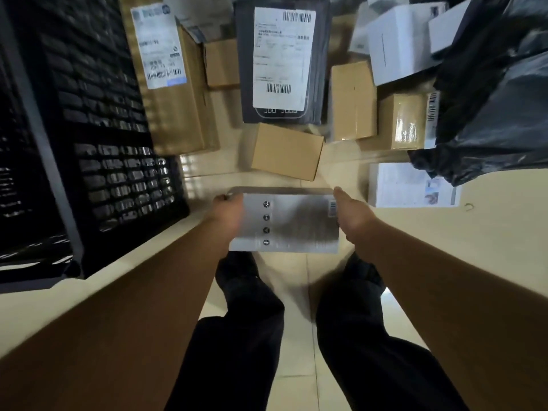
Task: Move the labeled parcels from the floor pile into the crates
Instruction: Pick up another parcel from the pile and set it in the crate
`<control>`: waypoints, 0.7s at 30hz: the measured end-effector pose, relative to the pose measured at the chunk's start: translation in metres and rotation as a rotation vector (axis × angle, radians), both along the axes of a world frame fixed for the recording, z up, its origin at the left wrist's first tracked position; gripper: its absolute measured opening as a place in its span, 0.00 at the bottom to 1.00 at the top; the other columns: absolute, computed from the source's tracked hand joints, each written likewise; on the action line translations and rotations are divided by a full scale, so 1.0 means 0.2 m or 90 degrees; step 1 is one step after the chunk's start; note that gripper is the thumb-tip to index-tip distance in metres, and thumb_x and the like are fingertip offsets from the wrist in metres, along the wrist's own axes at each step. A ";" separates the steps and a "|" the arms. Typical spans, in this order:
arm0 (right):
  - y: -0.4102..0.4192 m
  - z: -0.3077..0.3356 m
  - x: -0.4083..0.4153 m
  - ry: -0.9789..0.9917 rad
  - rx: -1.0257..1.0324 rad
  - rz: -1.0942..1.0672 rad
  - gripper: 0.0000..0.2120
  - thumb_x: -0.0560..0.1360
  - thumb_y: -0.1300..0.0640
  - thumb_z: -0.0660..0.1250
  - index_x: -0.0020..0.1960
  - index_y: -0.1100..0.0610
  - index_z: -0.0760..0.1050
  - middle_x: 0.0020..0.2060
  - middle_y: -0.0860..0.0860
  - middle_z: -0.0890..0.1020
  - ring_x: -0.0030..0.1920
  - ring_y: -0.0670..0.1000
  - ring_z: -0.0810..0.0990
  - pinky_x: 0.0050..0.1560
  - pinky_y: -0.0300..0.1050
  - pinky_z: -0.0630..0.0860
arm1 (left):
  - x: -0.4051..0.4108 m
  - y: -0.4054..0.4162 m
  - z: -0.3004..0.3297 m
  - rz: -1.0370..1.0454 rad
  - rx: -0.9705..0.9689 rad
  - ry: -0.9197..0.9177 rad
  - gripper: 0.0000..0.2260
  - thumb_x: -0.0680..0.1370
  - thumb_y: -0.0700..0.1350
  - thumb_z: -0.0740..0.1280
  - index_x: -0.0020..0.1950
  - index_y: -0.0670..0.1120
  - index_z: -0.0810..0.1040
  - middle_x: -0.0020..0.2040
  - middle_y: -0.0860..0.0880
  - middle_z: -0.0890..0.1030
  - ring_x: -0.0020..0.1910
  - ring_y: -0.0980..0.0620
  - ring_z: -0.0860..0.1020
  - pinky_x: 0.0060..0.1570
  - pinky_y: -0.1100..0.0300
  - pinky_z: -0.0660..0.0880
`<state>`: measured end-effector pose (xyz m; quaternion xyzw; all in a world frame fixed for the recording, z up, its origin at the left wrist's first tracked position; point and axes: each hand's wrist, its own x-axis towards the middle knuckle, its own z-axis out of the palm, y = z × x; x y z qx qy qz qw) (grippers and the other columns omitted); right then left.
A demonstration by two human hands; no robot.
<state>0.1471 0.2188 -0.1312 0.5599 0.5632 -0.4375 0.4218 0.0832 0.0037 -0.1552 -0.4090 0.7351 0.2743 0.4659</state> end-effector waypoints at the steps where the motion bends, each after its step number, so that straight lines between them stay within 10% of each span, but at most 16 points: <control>1: 0.00 0.00 0.01 -0.006 -0.011 -0.032 0.34 0.82 0.34 0.51 0.77 0.58 0.65 0.70 0.59 0.73 0.68 0.60 0.72 0.74 0.58 0.65 | -0.01 0.01 0.02 0.011 0.005 -0.004 0.23 0.82 0.58 0.59 0.71 0.46 0.73 0.66 0.42 0.76 0.64 0.40 0.75 0.69 0.45 0.70; 9: -0.04 0.32 0.06 0.043 -0.012 -0.123 0.25 0.81 0.34 0.55 0.52 0.55 0.74 0.60 0.57 0.79 0.61 0.59 0.76 0.71 0.59 0.68 | -0.04 -0.01 0.44 -0.019 0.072 0.038 0.23 0.84 0.56 0.59 0.73 0.42 0.73 0.58 0.47 0.74 0.54 0.48 0.72 0.56 0.53 0.73; 15: 0.01 0.91 -0.01 0.057 -0.024 -0.268 0.24 0.78 0.36 0.64 0.60 0.55 0.79 0.58 0.57 0.83 0.61 0.61 0.80 0.70 0.59 0.72 | -0.15 -0.03 1.04 0.001 0.100 0.078 0.20 0.84 0.54 0.59 0.72 0.45 0.74 0.70 0.42 0.76 0.68 0.41 0.75 0.53 0.56 0.70; 21: 0.09 1.58 -0.22 0.138 0.008 -0.284 0.22 0.80 0.40 0.64 0.68 0.52 0.76 0.62 0.51 0.81 0.62 0.55 0.79 0.68 0.52 0.71 | -0.25 -0.04 1.60 0.066 0.102 0.123 0.14 0.84 0.52 0.59 0.68 0.53 0.75 0.52 0.51 0.78 0.47 0.48 0.76 0.48 0.54 0.69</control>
